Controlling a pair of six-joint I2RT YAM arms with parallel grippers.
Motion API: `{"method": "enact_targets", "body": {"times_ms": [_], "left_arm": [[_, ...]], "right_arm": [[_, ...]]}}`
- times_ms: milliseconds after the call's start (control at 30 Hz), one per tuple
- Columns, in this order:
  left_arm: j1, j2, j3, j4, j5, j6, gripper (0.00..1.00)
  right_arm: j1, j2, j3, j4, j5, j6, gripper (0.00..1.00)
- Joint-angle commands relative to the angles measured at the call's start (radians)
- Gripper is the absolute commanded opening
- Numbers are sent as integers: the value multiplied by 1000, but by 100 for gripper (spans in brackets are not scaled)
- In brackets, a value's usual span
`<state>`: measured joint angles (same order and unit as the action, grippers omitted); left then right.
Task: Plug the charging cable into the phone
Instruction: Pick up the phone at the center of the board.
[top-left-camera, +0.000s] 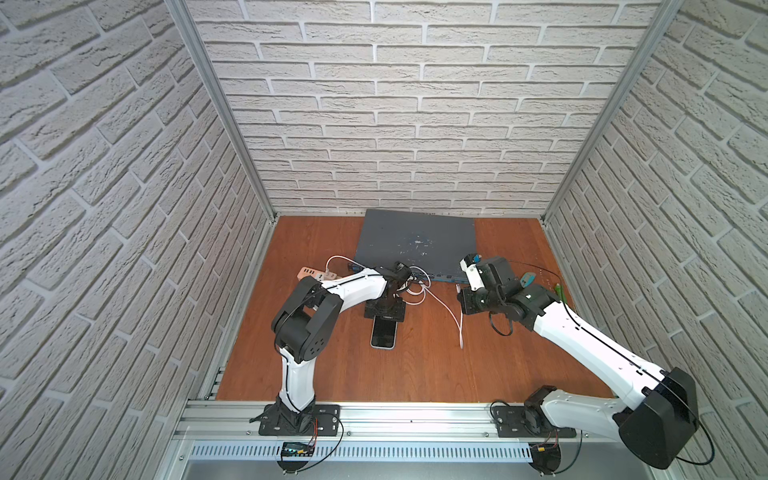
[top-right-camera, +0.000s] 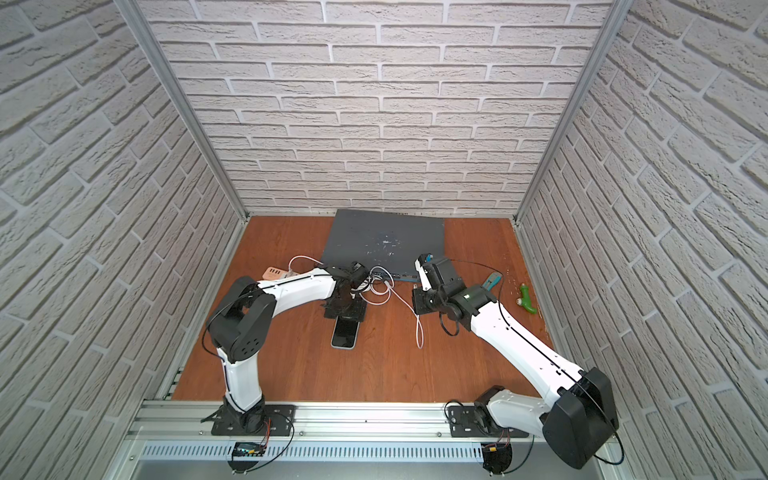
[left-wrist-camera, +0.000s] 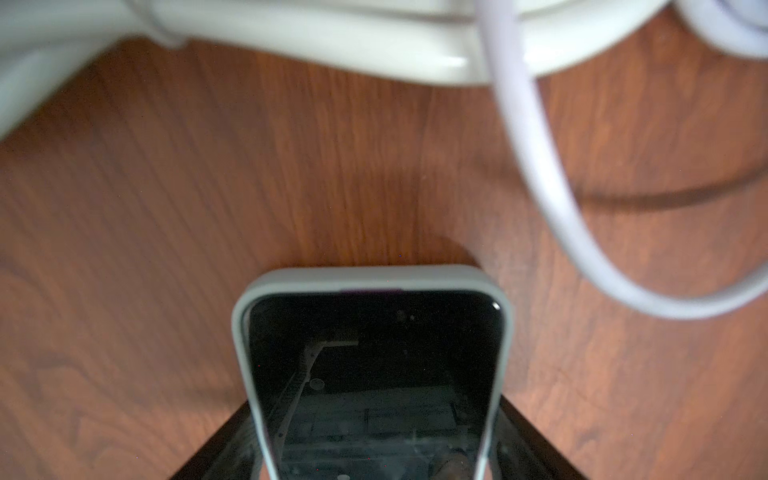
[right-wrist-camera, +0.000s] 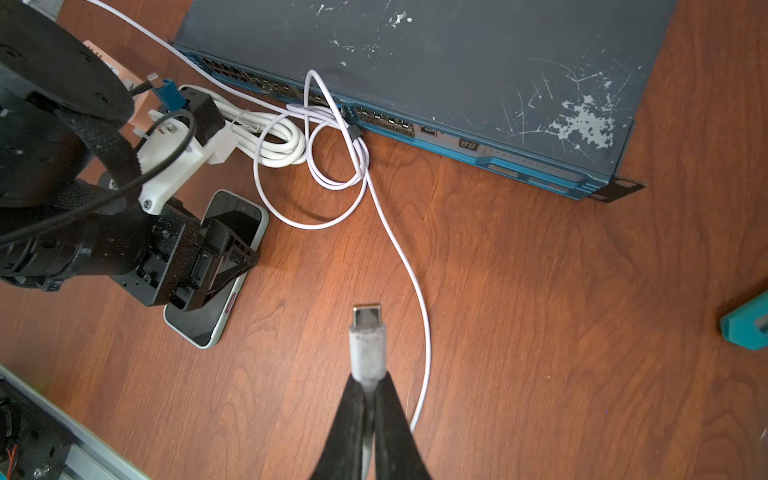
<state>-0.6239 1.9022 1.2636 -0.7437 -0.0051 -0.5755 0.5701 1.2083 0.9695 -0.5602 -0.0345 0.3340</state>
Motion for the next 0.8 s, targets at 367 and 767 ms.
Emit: {"method": "enact_targets", "body": {"times_ms": [367, 767], "left_arm": [[77, -131, -36, 20, -13, -215, 0], [80, -180, 17, -69, -35, -475, 0]], "right_arm": [[6, 28, 15, 33, -33, 10, 3], [41, 80, 40, 26, -49, -16, 3]]}}
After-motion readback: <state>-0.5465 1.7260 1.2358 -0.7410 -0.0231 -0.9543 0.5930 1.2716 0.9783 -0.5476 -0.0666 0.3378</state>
